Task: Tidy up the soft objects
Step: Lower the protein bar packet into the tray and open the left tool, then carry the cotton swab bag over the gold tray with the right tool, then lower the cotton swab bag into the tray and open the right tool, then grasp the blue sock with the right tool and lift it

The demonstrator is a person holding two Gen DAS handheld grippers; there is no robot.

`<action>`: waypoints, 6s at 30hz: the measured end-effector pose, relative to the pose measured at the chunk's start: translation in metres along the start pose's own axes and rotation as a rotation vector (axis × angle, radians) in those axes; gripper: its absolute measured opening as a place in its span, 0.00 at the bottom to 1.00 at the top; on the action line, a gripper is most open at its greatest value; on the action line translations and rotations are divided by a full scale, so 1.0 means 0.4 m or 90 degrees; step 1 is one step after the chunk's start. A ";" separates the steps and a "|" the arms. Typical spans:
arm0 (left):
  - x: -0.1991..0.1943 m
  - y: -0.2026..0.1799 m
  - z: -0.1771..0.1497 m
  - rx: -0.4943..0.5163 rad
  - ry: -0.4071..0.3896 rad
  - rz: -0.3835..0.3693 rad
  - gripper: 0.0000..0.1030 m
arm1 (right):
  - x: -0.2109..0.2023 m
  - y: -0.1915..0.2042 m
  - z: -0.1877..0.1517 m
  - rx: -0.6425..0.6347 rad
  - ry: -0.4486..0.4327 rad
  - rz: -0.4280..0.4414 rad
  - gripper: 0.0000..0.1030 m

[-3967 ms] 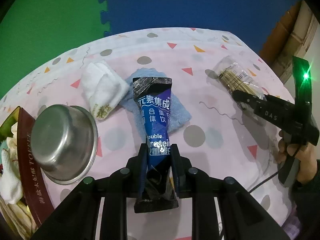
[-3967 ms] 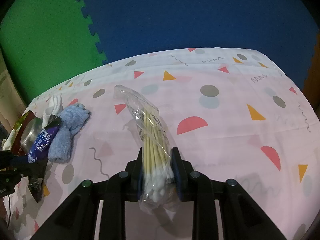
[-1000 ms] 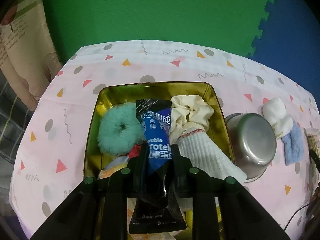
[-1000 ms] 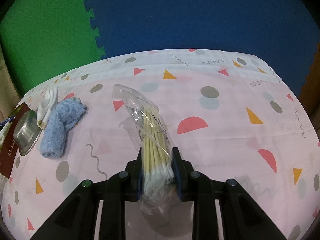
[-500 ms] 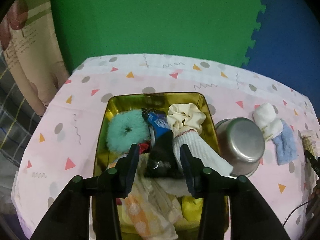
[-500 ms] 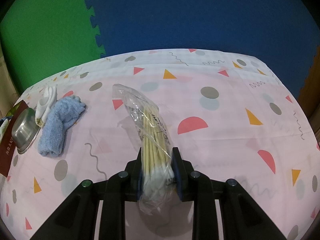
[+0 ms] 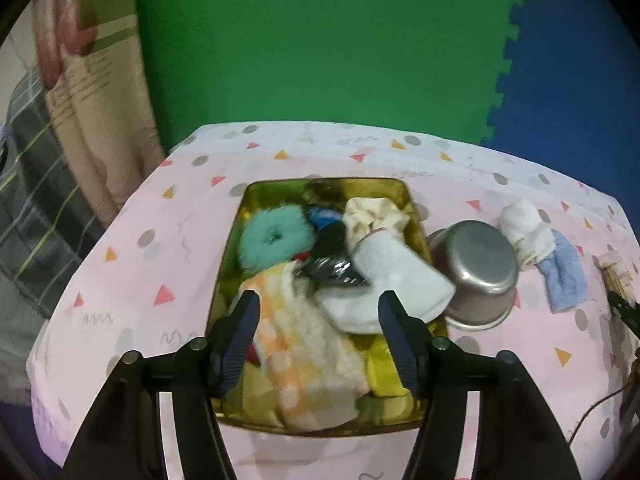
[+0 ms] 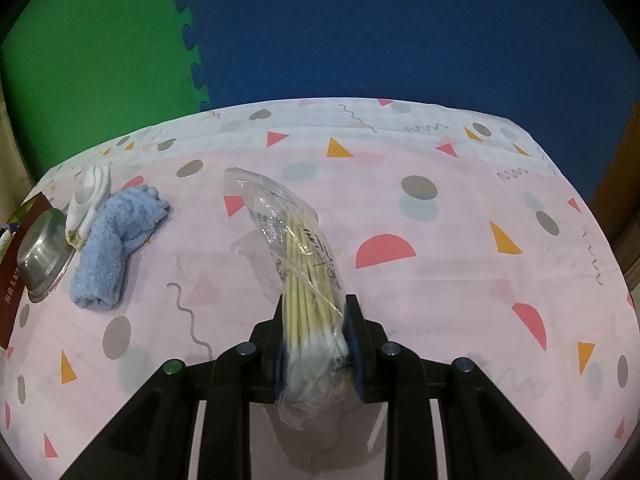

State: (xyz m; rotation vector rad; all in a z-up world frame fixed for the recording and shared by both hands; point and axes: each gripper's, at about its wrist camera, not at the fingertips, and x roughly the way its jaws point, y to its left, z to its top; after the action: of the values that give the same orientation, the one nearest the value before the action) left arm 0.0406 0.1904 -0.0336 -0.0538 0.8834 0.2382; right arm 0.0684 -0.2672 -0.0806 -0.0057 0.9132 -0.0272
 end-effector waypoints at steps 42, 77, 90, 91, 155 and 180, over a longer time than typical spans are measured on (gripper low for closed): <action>-0.021 0.148 -0.085 -0.133 -0.033 0.070 0.78 | -0.124 0.221 0.070 -0.067 -0.019 0.033 0.22; -0.030 0.249 -0.087 -0.221 -0.039 0.111 0.78 | -0.222 0.916 0.037 -0.265 0.011 0.338 0.22; -0.027 0.256 -0.089 -0.232 -0.035 0.102 0.78 | -0.126 1.004 0.025 -0.288 0.032 0.320 0.22; -0.026 0.256 -0.089 -0.232 -0.034 0.102 0.78 | -0.125 1.009 0.026 -0.291 0.030 0.318 0.22; -0.032 0.204 -0.079 -0.173 -0.053 0.140 0.83 | 0.016 0.380 0.116 -0.098 0.020 0.069 0.58; -0.089 -0.026 -0.018 -0.030 -0.071 0.089 0.84 | 0.027 0.332 0.062 -0.087 -0.007 0.101 0.23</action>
State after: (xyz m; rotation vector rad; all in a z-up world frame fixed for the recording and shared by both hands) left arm 0.0158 0.1726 -0.0112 -0.0224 0.7712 0.3888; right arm 0.0976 -0.1350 -0.0761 -0.0610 0.9007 0.1828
